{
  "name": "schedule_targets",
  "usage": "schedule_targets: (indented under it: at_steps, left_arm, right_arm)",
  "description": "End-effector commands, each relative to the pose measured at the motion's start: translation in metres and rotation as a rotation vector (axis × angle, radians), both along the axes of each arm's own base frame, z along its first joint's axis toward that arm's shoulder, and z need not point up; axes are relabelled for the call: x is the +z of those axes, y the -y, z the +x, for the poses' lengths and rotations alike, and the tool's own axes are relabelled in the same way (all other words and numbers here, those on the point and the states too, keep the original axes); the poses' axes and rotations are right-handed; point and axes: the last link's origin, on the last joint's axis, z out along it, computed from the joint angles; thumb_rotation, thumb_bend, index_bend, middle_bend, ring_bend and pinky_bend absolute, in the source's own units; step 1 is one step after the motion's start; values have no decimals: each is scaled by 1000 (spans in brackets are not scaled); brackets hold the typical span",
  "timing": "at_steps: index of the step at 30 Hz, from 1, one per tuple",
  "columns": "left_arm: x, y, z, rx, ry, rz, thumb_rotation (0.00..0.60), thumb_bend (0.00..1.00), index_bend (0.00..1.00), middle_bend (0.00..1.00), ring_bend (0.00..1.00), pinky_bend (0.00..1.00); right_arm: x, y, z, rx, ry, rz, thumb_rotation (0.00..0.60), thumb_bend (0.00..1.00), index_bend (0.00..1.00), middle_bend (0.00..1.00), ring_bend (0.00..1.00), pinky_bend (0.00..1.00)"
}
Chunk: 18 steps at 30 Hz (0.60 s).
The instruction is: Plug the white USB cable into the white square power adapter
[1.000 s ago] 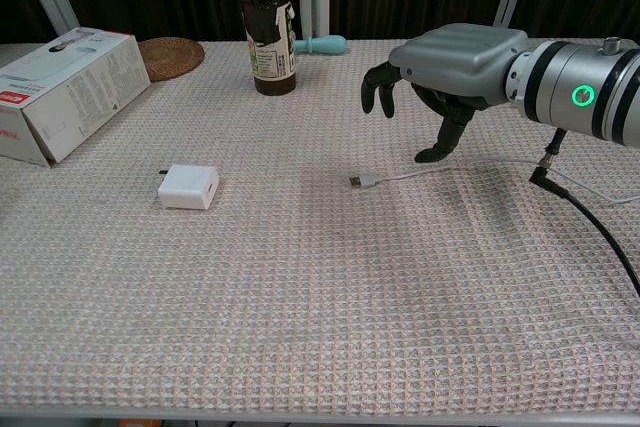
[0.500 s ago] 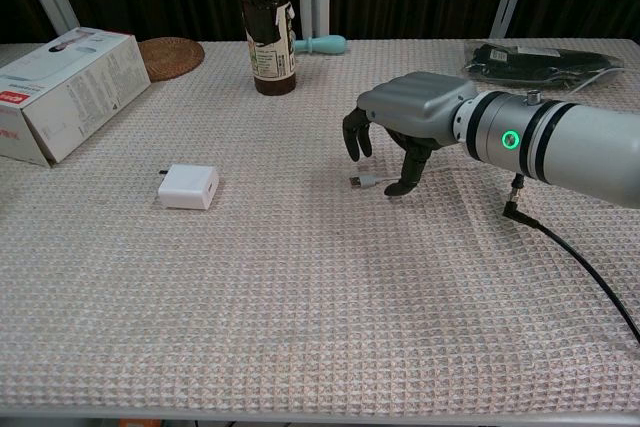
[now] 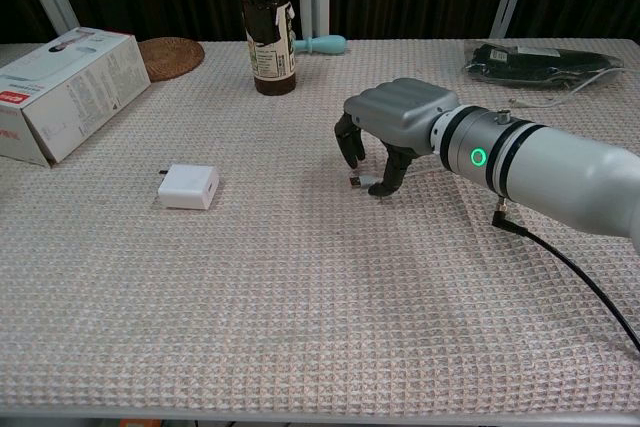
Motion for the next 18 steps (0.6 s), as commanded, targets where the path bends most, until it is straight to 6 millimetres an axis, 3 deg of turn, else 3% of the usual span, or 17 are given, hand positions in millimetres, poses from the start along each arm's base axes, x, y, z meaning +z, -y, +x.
schedule_targets:
  at_steps: [1,8,18]
  left_arm:
    - [0,0,0,-1,2,-1,600,125,235,174,34,15]
    - [0,0,-2,-2,6,0,600,125,235,174,34,15]
    - [0,1,-4,-2,10,-1,600,125,235,174,34,14]
  right_arm:
    - [-2,-1,0,-6,-6,-2,600,157,507,408,683,902]
    - [-4,-3,-1,-29,-20,-5,600,230,497,403,682,901]
    - [-5,-5,-1,-48,-23,-11,600,256,498,406,682,900]
